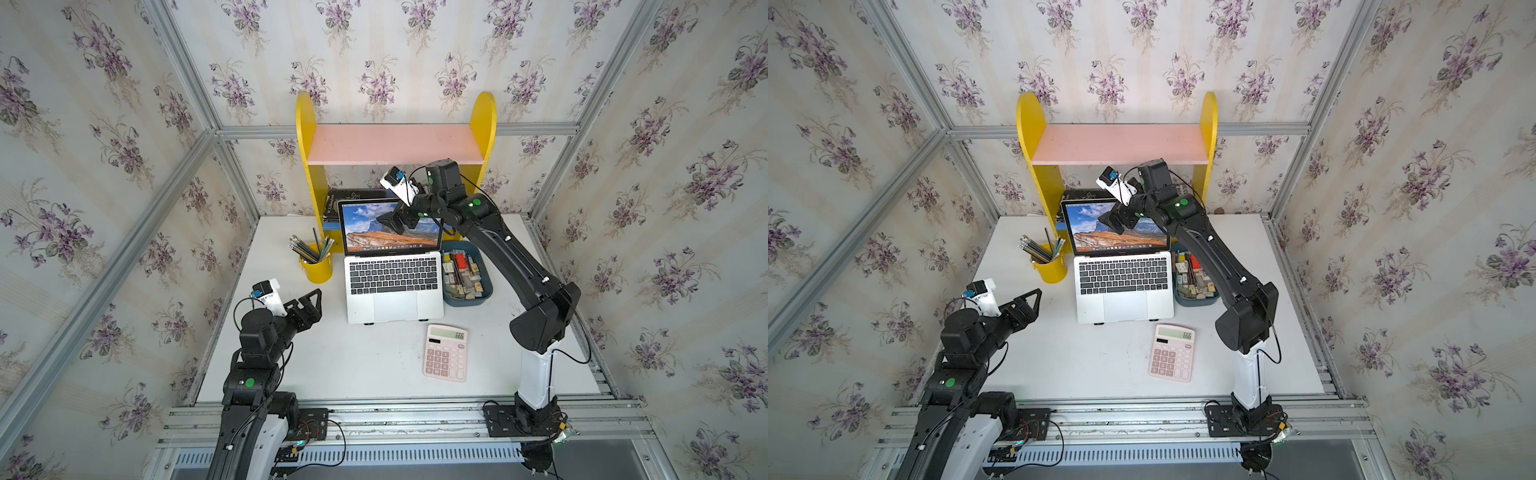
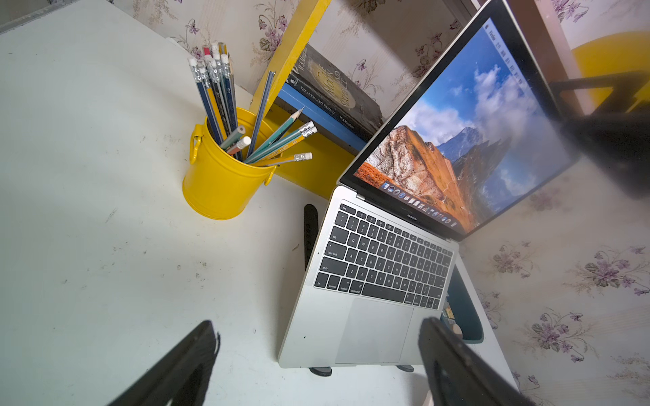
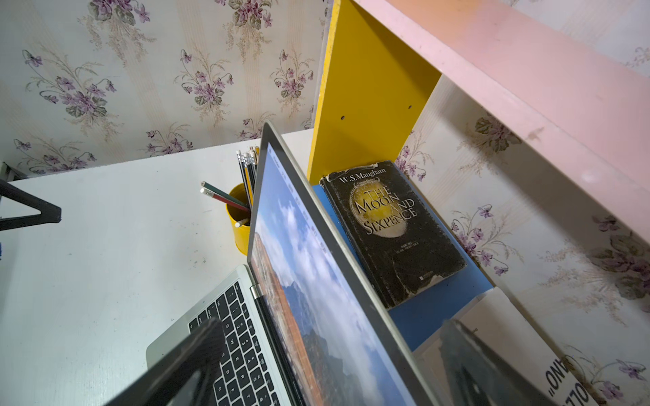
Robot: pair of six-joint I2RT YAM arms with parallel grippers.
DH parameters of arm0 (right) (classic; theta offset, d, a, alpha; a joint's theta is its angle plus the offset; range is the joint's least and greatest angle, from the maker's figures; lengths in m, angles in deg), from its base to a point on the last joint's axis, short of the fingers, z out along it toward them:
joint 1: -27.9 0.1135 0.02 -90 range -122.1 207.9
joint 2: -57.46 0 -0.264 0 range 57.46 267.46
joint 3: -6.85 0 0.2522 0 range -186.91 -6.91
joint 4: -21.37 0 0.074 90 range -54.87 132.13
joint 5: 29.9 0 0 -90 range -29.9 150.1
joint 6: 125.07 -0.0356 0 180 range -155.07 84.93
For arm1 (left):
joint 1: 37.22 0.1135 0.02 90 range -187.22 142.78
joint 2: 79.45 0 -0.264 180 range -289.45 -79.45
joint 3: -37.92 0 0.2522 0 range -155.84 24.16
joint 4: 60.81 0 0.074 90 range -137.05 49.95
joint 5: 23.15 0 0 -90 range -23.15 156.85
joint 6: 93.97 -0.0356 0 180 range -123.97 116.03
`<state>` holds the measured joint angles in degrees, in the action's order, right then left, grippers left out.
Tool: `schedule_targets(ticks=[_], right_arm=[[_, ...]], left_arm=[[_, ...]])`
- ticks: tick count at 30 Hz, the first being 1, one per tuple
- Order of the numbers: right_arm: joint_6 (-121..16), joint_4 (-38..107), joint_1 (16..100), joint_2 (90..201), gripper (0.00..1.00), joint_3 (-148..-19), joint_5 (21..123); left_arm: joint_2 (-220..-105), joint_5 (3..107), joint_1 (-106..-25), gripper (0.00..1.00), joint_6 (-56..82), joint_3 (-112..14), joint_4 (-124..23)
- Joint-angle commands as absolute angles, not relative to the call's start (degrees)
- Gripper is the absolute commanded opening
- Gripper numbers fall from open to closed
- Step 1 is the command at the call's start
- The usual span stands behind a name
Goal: Close the laptop lid and set it aside
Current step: Close the lid of the laptop.
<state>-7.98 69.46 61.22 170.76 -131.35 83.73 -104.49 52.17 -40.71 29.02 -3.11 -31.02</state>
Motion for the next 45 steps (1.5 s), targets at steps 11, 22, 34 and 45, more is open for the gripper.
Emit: schedule_targets(ticks=[11, 22, 34, 45], right_arm=[[-5.4, 73.96, 61.94, 167.71, 0.97, -126.56, 86.2], [-4.19, 76.09, 64.52, 167.42, 0.96, -124.84, 84.16], [-4.28, 76.6, 65.71, 164.54, 0.95, -120.07, 84.03], [-4.46, 75.83, 67.65, 161.04, 0.97, -114.11, 82.76]], left_arm=[[-105.12, 51.7, -40.65, 0.92, 28.08, -3.0, -31.85], [-105.4, 51.73, -40.65, 0.92, 28.13, -2.91, -31.94], [-105.12, 51.91, -40.65, 0.92, 28.2, -2.83, -31.76], [-105.1, 51.8, -40.66, 0.92, 28.42, -2.91, -31.54]])
